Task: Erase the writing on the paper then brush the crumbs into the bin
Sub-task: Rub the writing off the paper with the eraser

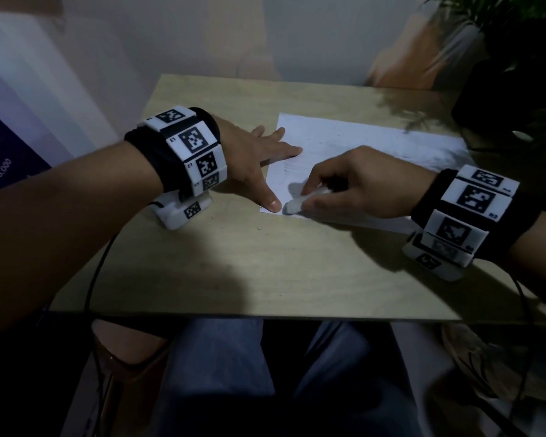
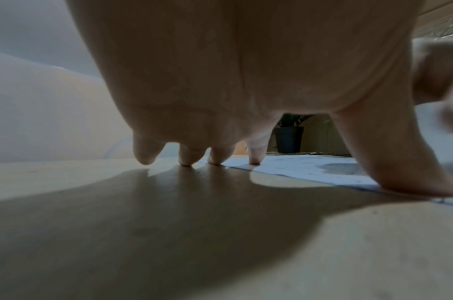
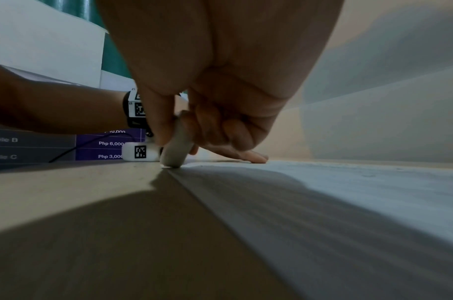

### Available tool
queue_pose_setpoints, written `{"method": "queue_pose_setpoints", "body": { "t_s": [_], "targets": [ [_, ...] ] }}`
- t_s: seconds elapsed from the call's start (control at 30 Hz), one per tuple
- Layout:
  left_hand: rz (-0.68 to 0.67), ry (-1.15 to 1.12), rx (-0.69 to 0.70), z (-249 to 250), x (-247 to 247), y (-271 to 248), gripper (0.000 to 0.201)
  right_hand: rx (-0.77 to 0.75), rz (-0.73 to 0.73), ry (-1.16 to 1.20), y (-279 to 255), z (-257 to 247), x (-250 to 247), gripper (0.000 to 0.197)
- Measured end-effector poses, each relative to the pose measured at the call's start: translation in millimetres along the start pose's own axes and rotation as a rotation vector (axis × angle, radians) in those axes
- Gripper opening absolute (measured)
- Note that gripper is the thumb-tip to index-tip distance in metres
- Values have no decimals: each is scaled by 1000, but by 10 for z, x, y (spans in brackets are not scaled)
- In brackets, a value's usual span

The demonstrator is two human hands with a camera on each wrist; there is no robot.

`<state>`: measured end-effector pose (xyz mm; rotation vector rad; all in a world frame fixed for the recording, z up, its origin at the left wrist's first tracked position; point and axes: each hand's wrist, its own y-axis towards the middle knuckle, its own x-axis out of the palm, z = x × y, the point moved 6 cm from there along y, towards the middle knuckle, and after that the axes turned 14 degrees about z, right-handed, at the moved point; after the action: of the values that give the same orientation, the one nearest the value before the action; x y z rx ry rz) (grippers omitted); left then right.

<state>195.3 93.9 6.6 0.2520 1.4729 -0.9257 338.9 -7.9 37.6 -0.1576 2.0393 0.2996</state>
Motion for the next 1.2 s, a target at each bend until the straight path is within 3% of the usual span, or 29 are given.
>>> {"method": "queue_pose_setpoints", "body": {
  "t_s": [0.13,0.3,0.4,0.47,0.53,0.67,0.77,0.83,0.9,1.03,1.2],
  "targets": [
    [-3,6,-2,14,-7,-6,122,2,187,-131,76,93,-101,33],
    [-7,-13,-5,15,-7,-20,123,-24,-3,12,-19,-36,8,33],
    [-2,-2,-9,25,-10,-23,122,7,108,-76,61,65,-57,28],
    [-9,-8,-11,35,-14,-32,123,4,195,-135,82,104,-116,35],
    [-9,-17,-14,37,-17,-44,122,-30,163,-114,57,58,-94,39],
    [-3,-21,-15,32,-16,-43,124,-8,7,20,10,11,-17,28],
    [-19,-15,-14,38,-16,-41,130,1,106,-36,69,71,-64,27],
    [-19,-20,-12,43,-18,-45,127,-30,172,-91,79,64,-105,39],
    [-10,-25,-13,35,-21,-44,124,-63,134,-65,50,19,-81,51],
    [-13,-26,-13,16,-8,-36,128,-36,19,36,21,11,-11,48],
    [-12,-29,-13,43,-19,-51,124,-36,145,-94,74,65,-90,53]
  ]
}}
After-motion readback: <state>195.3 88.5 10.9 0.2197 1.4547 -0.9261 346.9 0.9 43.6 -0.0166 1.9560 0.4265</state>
